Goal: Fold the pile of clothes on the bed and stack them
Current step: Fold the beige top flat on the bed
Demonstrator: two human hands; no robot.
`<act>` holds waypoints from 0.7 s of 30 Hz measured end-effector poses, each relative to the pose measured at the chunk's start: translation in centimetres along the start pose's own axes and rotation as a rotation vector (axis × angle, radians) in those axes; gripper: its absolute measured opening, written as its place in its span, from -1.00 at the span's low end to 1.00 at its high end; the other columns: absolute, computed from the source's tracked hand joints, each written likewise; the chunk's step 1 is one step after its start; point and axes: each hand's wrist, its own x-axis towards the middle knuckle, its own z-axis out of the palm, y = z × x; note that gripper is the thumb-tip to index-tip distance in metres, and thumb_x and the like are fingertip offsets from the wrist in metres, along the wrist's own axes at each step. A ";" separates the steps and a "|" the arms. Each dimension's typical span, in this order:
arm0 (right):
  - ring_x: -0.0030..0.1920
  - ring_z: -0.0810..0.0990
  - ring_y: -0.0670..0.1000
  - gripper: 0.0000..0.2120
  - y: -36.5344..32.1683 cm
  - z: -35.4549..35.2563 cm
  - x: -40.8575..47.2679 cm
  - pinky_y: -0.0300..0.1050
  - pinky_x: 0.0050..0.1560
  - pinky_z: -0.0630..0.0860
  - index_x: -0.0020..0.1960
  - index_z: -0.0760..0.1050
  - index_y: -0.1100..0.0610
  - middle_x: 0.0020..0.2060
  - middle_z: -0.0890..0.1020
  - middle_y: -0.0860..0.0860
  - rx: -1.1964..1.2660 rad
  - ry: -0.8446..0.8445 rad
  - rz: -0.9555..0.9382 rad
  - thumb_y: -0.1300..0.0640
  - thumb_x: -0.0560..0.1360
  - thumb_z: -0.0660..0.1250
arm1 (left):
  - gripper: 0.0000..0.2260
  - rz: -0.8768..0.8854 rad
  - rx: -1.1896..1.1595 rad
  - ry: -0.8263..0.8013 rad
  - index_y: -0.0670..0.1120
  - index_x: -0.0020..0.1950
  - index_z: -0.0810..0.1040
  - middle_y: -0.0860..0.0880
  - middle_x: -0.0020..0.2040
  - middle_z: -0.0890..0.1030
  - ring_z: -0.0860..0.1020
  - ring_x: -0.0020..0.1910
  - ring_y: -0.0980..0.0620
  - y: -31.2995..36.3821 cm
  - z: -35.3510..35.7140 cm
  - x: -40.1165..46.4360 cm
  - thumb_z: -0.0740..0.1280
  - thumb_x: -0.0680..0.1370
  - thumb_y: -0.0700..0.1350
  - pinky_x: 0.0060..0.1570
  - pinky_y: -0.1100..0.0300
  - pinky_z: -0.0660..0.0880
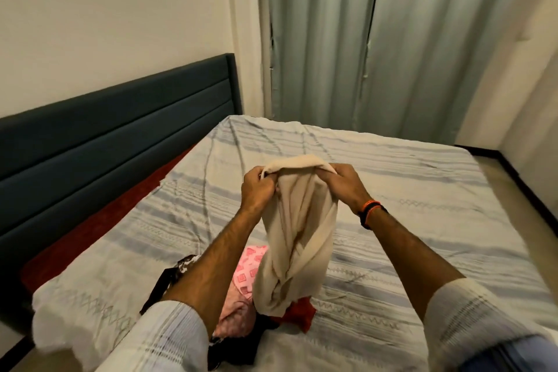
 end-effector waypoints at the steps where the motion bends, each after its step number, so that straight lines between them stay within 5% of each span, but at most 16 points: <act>1: -0.29 0.46 0.00 -0.65 -0.2 -0.5 -0.2 -0.07 -0.21 0.34 -0.35 0.50 0.15 -0.38 0.54 -0.01 0.020 0.029 -0.002 -0.01 0.54 0.33 | -0.90 0.027 0.056 -0.005 -0.06 -0.11 0.57 -0.04 -0.18 0.60 0.55 -0.11 -0.07 0.2 0.5 -0.4 0.38 0.53 -0.05 -0.03 -0.01 0.54; 6: -0.30 0.46 0.00 -0.70 -0.3 -3.4 -1.0 -0.06 -0.23 0.38 -0.29 0.54 0.19 -0.37 0.56 0.02 0.018 0.144 -0.086 0.04 0.53 0.38 | -0.72 0.193 0.400 -0.056 -0.04 -0.10 0.64 0.00 -0.18 0.67 0.60 -0.15 -0.05 2.5 3.5 -2.1 0.48 0.41 0.15 -0.12 0.06 0.59; 12: -0.30 0.46 -0.05 -0.75 1.4 -8.1 -0.5 -0.06 -0.22 0.40 -0.36 0.49 0.02 -0.41 0.53 -0.10 0.061 0.163 -0.134 0.07 0.46 0.44 | -0.62 0.230 0.293 -0.161 -0.06 -0.03 0.63 -0.02 -0.13 0.66 0.61 -0.11 -0.04 4.7 8.1 -2.1 0.44 0.38 0.22 -0.06 0.04 0.58; 17: -0.23 0.56 -0.02 -0.81 3.1 -11.6 0.2 -0.03 -0.15 0.51 -0.27 0.56 -0.02 -0.30 0.63 -0.05 -0.075 0.046 -0.118 -0.04 0.43 0.50 | -0.72 0.210 0.187 -0.123 -0.13 0.03 0.65 -0.09 -0.07 0.69 0.62 -0.03 -0.13 6.1 12.3 -2.3 0.38 0.54 0.08 -0.01 0.04 0.57; 21: -0.03 0.57 -0.03 -0.47 5.0 -13.6 0.5 -0.07 0.00 0.53 0.04 0.54 -0.04 -0.03 0.63 -0.08 -0.221 -0.136 -0.086 -0.24 0.20 0.61 | -0.70 0.186 0.095 -0.069 -0.19 -0.01 0.62 -0.14 -0.09 0.67 0.63 -0.06 -0.15 7.4 15.5 -3.0 0.43 0.52 0.06 -0.01 -0.06 0.59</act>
